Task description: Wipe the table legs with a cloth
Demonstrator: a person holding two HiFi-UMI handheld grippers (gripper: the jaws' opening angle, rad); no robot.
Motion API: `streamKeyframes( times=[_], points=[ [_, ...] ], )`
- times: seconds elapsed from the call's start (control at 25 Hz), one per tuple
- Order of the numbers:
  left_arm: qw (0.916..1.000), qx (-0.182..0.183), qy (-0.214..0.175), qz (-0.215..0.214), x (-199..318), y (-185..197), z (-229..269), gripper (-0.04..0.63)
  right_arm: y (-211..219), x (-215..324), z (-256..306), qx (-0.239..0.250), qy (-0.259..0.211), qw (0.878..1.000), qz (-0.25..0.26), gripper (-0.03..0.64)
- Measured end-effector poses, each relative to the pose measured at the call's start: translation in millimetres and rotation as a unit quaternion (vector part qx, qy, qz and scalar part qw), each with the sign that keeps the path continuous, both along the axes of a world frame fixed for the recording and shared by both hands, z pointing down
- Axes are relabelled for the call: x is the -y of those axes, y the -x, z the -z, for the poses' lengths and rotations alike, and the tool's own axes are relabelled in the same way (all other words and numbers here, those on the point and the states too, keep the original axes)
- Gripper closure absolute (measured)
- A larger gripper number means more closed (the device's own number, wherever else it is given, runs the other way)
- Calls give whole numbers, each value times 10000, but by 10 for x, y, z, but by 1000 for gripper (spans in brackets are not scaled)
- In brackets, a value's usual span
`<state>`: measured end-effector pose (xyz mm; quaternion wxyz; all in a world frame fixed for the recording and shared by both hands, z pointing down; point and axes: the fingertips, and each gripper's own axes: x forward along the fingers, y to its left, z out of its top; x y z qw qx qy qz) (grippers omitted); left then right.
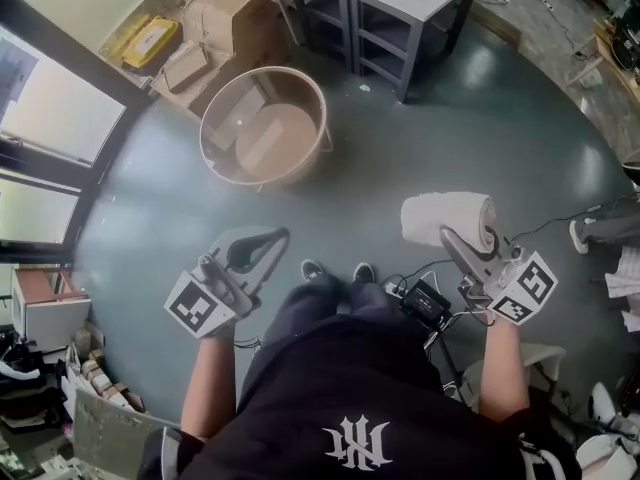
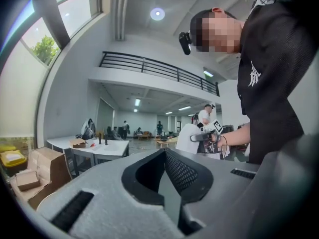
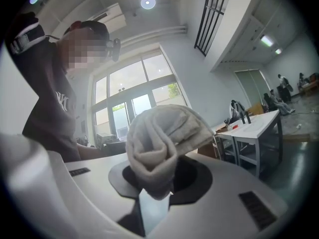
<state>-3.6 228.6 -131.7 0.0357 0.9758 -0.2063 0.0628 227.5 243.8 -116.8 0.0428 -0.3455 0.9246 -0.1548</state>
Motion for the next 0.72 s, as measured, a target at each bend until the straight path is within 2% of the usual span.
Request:
streamKeyframes(
  times=[0.24,0.4,0.56,0.72],
  points=[
    [9994,-144,-45,-311,-113,34,4,589,146,-301,7,18,-29,9997,-241,540],
    [9982,-191,-98,-566,-260,281,-41,589,594,-591,98,-82,-52,9997,-227,540],
    [9960,-470,-74,-755,-599,810,75,589,1304,-955,124,-180,62,9995,-264,540],
    [9947,-559,153,-854,-971,1663,-47,589,2071,-1251,44,-637,221,9972,-318,540]
  ],
)
